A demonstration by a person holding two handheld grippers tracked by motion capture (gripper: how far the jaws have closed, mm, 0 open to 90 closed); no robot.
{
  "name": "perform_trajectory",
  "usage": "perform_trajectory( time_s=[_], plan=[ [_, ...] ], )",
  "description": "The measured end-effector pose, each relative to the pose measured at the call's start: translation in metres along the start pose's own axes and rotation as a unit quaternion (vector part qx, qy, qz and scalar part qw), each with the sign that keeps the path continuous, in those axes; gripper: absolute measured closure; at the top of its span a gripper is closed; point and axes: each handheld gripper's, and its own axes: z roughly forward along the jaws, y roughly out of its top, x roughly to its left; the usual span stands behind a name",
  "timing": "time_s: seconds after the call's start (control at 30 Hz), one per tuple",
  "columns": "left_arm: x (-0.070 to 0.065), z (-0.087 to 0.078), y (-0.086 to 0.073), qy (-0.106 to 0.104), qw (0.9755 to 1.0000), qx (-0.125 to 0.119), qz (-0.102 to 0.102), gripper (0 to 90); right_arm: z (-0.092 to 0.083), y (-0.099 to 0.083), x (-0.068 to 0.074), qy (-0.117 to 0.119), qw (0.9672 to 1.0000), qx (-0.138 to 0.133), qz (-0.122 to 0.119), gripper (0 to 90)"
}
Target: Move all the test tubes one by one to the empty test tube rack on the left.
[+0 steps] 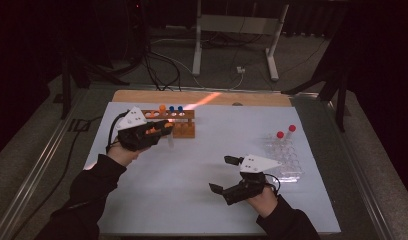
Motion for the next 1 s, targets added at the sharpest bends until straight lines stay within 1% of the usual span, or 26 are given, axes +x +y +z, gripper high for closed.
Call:
perform_trajectory(
  time_s=[0.07,0.1,0.13,0.2,0.27,0.33,0.37,0.43,0.47,0.5,0.57,0.63,0.7,0.87,0.9,0.97,1.0],
  plan=[
    [0.009,-0.002,0.002,0.016,0.9998,-0.002,-0.005,71.6,-0.002,0.0,0.0,-0.009,0.9999,-0.005,-0.006,0.0],
    [0.014,-0.003,0.003,0.023,0.9997,-0.004,-0.009,71.6,-0.003,0.0,0.0,-0.006,0.9999,-0.01,-0.004,0.0],
    [0.019,-0.003,0.004,0.033,0.9994,-0.005,-0.011,71.7,-0.004,0.0,0.0,-0.008,0.9999,-0.012,-0.003,0.0],
    [0.028,-0.004,0.005,0.048,0.9987,-0.008,-0.017,71.6,-0.006,0.0,-0.001,-0.009,0.9997,-0.02,-0.008,0.0],
    [0.036,-0.003,0.007,0.066,0.9976,-0.007,-0.019,71.6,-0.006,0.0,-0.001,-0.016,0.9996,-0.018,-0.011,0.0],
    [0.045,-0.003,0.008,0.072,0.9968,-0.015,-0.032,71.7,-0.007,0.0,-0.001,-0.019,0.9996,-0.019,-0.01,0.0],
    [0.049,-0.001,0.009,0.083,0.996,-0.013,-0.031,71.6,-0.007,0.0,-0.001,-0.019,0.9996,-0.02,-0.009,0.0],
    [0.056,0.002,0.01,0.095,0.9948,-0.013,-0.033,71.6,-0.008,0.0,-0.001,-0.019,0.9996,-0.021,-0.008,0.0],
    [0.059,0.004,0.01,0.105,0.9939,-0.013,-0.032,71.6,-0.008,0.0,-0.002,-0.018,0.9995,-0.024,-0.008,0.0],
    [0.062,0.006,0.01,0.109,0.9934,-0.012,-0.035,71.6,-0.009,0.0,-0.002,-0.018,0.9995,-0.024,-0.008,0.0],
    [0.069,0.011,0.011,0.124,0.9912,-0.018,-0.043,71.6,-0.01,0.001,-0.003,-0.018,0.9995,-0.024,-0.008,0.0],
    [0.074,0.015,0.01,0.128,0.9901,-0.024,-0.052,71.6,-0.01,0.001,-0.004,-0.018,0.9995,-0.025,-0.008,0.0],
    [0.078,0.02,0.01,0.138,0.989,-0.017,-0.051,71.6,-0.011,0.0,-0.004,-0.019,0.9995,-0.025,-0.007,0.0],
    [0.088,0.032,0.004,0.156,0.9862,-0.011,-0.055,71.6,-0.011,0.0,-0.004,-0.019,0.9995,-0.025,-0.006,0.0],
    [0.089,0.034,0.003,0.155,0.9861,-0.008,-0.06,71.6,-0.011,0.0,-0.005,-0.018,0.9995,-0.026,-0.006,0.0],
    [0.091,0.039,-0.001,0.16,0.9853,-0.002,-0.058,71.6,-0.011,0.0,-0.005,-0.019,0.9995,-0.025,-0.006,0.0],
    [0.092,0.041,-0.003,0.16,0.9853,0.002,-0.06,71.6,-0.011,-0.001,-0.005,-0.018,0.9995,-0.025,-0.007,0.0]
  ],
)
